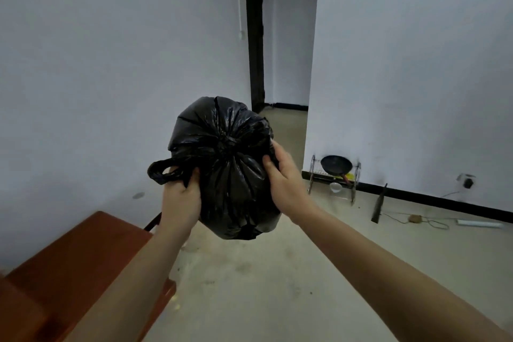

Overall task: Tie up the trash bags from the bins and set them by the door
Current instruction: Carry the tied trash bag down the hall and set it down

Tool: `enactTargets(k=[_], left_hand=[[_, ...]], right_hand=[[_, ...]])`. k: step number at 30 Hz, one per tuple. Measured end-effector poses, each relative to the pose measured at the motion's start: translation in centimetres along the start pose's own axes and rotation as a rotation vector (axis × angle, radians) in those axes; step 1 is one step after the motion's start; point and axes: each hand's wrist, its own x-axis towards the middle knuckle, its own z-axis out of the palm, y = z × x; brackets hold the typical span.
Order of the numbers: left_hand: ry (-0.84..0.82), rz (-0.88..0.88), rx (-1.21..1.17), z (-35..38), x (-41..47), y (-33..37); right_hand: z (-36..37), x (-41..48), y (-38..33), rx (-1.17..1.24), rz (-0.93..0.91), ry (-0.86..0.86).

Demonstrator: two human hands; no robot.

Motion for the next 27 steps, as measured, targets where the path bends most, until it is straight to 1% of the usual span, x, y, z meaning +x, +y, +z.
enactTargets(k=[3, 6, 12, 14, 16, 19, 23, 27], left_hand=[[-0.064, -0.009, -0.055, 3.9, 8.6, -1.4], [-0.144, -0.02, -0.066, 8.3, 16.4, -4.4], [-0.225, -0.001, -0.094, 18.3, 33.6, -11.4], [-0.252, 0.012, -0.1, 21.5, 39.0, -12.7], [-0.263, 0.015, -0.086, 24.5, 45.4, -13.8], [-0.228, 0.039, -0.063, 26.9, 54.9, -15.0], [-0.177, 0.004, -0.072, 28.5, 65.4, -17.8], [-0.154, -0.021, -0.115, 30.9, 75.3, -22.4]], right_hand=[[0.6, 7.8, 3.9, 0.013, 0.035, 0.07], [0.6, 14.9, 8.9, 0.001, 0.092, 0.141], [0.7, 31.2, 19.6, 0.045, 0.099, 0.157], [0.2, 36.7, 22.5, 0.069, 0.1, 0.163], [0.0, 43.5, 25.0, 0.123, 0.116, 0.143], [0.8, 53.3, 26.8, 0.198, 0.11, 0.086], [4.5, 64.4, 30.1, 0.207, 0.129, 0.007], [7.8, 74.7, 35.6, 0.218, 0.168, -0.041]])
